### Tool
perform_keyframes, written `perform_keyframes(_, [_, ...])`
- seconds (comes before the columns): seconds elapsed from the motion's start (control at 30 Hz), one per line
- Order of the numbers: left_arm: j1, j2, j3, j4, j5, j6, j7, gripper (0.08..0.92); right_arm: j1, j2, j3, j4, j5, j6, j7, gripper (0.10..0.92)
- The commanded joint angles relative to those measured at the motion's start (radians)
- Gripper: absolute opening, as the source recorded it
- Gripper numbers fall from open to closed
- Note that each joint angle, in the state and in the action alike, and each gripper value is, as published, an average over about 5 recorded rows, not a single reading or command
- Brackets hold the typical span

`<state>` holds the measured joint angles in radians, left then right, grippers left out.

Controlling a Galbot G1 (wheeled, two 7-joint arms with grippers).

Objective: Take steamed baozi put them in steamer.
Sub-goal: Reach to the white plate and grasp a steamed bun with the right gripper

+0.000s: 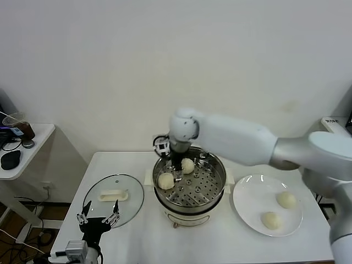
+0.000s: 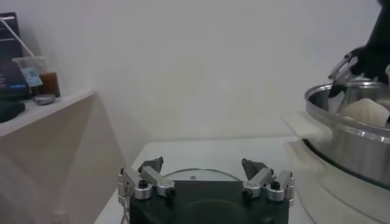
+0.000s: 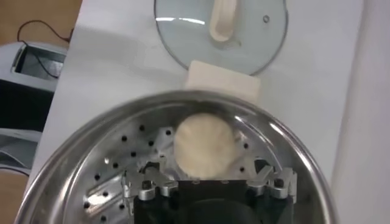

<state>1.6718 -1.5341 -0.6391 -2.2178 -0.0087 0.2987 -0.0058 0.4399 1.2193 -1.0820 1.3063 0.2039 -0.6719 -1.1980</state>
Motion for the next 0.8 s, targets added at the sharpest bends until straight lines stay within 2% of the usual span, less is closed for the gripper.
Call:
perform_keyframes(0.03, [0.005,-0.008,0.001,-0.005,0.002,0.006,0.003,0.823,0.154,-0.306,0.097,0.165,0.012,0.052,-0.084,0.823])
perform_keyframes(0.27, [0.024,-0.002,-0.014,-0.021,0.0,0.006,0.003,0.823,0.103,-0.667,0.19,0.275,-0.049,0.182,-0.155,0.823])
perform_keyframes(0.43, [0.034,0.005,-0.017,-0.016,0.0,0.007,0.004,0.823,-0.216,-0.866,0.343,0.373,-0.195,0.257,-0.172,0.823])
perform_keyframes(0.63, [0.058,0.009,-0.014,-0.02,0.003,0.008,0.004,0.823,-0.773,-0.964,0.693,0.415,-0.398,0.31,-0.181,0.823])
perform_keyframes(0.8, [0.07,0.0,-0.009,-0.014,0.004,0.006,-0.001,0.823,-0.93,-0.967,0.761,0.426,-0.464,0.338,-0.183,0.823])
